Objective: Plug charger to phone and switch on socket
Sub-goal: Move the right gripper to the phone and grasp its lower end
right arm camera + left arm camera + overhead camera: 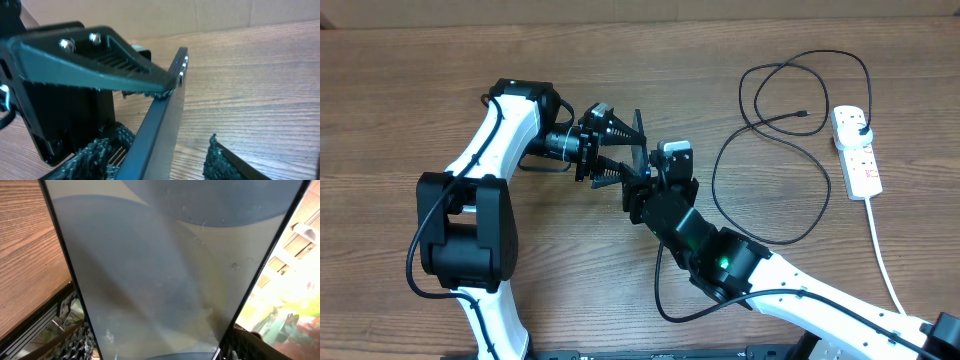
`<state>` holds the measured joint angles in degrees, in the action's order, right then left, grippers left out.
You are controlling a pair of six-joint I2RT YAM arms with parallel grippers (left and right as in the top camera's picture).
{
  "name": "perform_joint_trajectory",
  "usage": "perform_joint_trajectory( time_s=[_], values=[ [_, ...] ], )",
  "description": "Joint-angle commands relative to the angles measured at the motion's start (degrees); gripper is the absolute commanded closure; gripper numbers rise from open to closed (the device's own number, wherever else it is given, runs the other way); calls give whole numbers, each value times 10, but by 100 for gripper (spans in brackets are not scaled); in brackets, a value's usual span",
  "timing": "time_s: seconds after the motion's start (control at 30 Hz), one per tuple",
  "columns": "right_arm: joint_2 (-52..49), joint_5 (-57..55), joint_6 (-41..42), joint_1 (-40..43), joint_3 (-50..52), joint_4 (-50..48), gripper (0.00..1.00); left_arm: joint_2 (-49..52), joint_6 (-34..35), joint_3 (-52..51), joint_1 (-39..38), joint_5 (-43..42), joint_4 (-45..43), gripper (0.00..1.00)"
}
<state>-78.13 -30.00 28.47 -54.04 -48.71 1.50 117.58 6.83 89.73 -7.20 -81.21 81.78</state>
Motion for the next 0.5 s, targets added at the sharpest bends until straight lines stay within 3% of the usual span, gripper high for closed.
perform_joint_trajectory(
  time_s=[0.0,0.2,0.47],
  values=[
    [-24,7,2,2,-12,-2,39,0,-17,14,-3,-22,0,40],
    [-30,7,2,2,-12,-19,44,0,-17,14,-3,-7,0,41],
    [-30,8,2,2,-12,-23,63,0,-17,14,-3,2,0,41]
  ],
)
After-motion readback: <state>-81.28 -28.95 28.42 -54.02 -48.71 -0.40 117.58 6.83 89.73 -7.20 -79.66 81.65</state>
